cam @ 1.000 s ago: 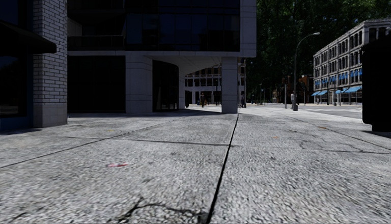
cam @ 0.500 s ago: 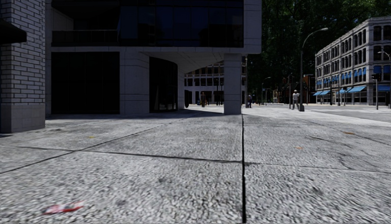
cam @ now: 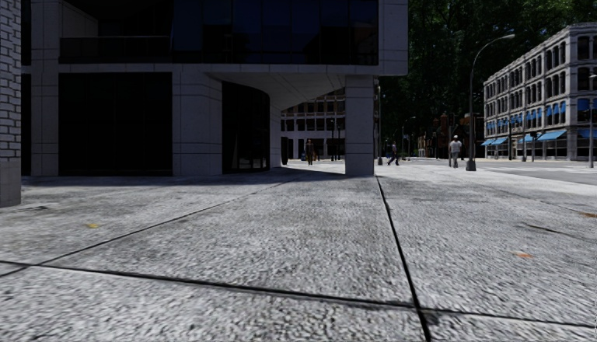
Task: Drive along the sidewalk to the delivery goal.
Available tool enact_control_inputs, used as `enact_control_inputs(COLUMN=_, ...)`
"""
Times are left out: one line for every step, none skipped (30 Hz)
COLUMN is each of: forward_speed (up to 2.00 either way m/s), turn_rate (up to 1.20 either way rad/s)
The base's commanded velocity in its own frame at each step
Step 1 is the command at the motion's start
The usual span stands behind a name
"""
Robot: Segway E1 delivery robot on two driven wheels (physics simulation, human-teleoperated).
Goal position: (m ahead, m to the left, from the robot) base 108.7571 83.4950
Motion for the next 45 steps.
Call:
enact_control_inputs(forward_speed=2.00, turn_rate=0.00)
enact_control_inputs(forward_speed=2.00, turn_rate=0.00)
enact_control_inputs(forward_speed=2.00, turn_rate=0.00)
enact_control_inputs(forward_speed=2.00, turn_rate=0.00)
enact_control_inputs(forward_speed=2.00, turn_rate=0.00)
enact_control_inputs(forward_speed=2.00, turn_rate=0.00)
enact_control_inputs(forward_speed=2.00, turn_rate=0.00)
enact_control_inputs(forward_speed=2.00, turn_rate=0.00)
enact_control_inputs(forward_speed=2.00, turn_rate=0.00)
enact_control_inputs(forward_speed=2.00, turn_rate=0.00)
enact_control_inputs(forward_speed=2.00, turn_rate=0.00)
enact_control_inputs(forward_speed=2.00, turn_rate=0.00)
enact_control_inputs(forward_speed=2.00, turn_rate=0.00)
enact_control_inputs(forward_speed=2.00, turn_rate=0.00)
enact_control_inputs(forward_speed=2.00, turn_rate=0.00)
enact_control_inputs(forward_speed=2.00, turn_rate=0.00)
enact_control_inputs(forward_speed=2.00, turn_rate=0.00)
enact_control_inputs(forward_speed=2.00, turn_rate=0.00)
enact_control_inputs(forward_speed=2.00, turn_rate=0.00)
enact_control_inputs(forward_speed=2.00, turn_rate=0.00)
enact_control_inputs(forward_speed=2.00, turn_rate=0.00)
enact_control_inputs(forward_speed=2.00, turn_rate=0.00)
enact_control_inputs(forward_speed=2.00, turn_rate=0.00)
enact_control_inputs(forward_speed=2.00, turn_rate=0.00)
enact_control_inputs(forward_speed=2.00, turn_rate=0.00)
enact_control_inputs(forward_speed=2.00, turn_rate=0.00)
enact_control_inputs(forward_speed=2.00, turn_rate=0.00)
enact_control_inputs(forward_speed=2.00, turn_rate=0.00)
enact_control_inputs(forward_speed=2.00, turn_rate=0.00)
enact_control_inputs(forward_speed=2.00, turn_rate=0.00)
enact_control_inputs(forward_speed=2.00, turn_rate=0.00)
enact_control_inputs(forward_speed=2.00, turn_rate=0.00)
enact_control_inputs(forward_speed=2.00, turn_rate=0.00)
enact_control_inputs(forward_speed=2.00, turn_rate=0.00)
enact_control_inputs(forward_speed=2.00, turn_rate=0.00)
enact_control_inputs(forward_speed=2.00, turn_rate=0.00)
enact_control_inputs(forward_speed=2.00, turn_rate=0.00)
enact_control_inputs(forward_speed=2.00, turn_rate=0.00)
enact_control_inputs(forward_speed=2.00, turn_rate=0.00)
enact_control_inputs(forward_speed=2.00, turn_rate=0.00)
enact_control_inputs(forward_speed=2.00, turn_rate=0.00)
enact_control_inputs(forward_speed=2.00, turn_rate=0.00)
enact_control_inputs(forward_speed=2.00, turn_rate=0.00)
enact_control_inputs(forward_speed=2.00, turn_rate=0.00)
enact_control_inputs(forward_speed=2.00, turn_rate=0.00)
